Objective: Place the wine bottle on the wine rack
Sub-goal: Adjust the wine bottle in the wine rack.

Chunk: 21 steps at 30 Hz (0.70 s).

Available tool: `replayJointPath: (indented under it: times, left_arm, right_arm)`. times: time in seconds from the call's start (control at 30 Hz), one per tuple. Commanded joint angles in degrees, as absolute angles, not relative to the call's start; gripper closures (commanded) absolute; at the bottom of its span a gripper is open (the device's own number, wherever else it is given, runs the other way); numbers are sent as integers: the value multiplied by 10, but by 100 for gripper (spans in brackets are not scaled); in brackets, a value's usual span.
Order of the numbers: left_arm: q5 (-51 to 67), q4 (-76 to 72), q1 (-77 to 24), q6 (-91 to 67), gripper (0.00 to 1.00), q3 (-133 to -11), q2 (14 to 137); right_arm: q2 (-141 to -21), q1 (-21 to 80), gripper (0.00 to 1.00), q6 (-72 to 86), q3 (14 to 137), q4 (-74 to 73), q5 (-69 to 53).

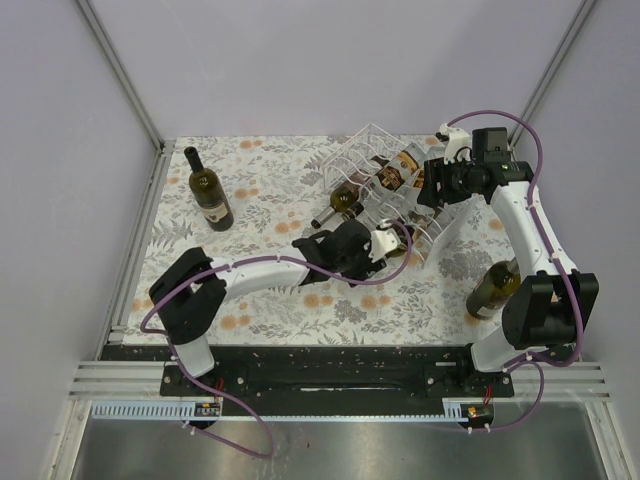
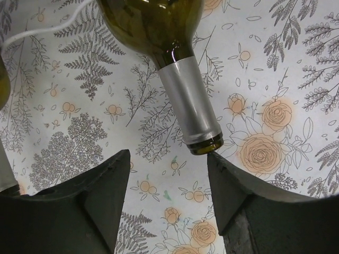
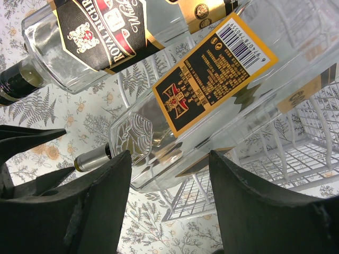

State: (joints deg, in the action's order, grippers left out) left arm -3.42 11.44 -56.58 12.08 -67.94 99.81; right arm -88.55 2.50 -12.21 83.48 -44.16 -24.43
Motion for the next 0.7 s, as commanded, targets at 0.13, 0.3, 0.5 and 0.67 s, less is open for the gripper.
replayJointPath:
  times: [0.13, 0.3, 0.5, 0.67]
  left_arm:
    - [-46, 67, -569, 121, 36, -659, 1001]
    - [-48, 59, -570, 119, 36, -649, 1001]
    - [-51, 46, -570, 117, 36, -648, 1013]
    - [-59, 33, -570, 120, 36, -651, 1020]
  right_arm:
    - [-891, 31, 33, -142, 812, -504, -239]
    - [-892, 30, 33, -142, 812, -502, -241]
    - [-891, 31, 33, -142, 811, -503, -240]
    - [-891, 31, 33, -142, 811, -504, -241]
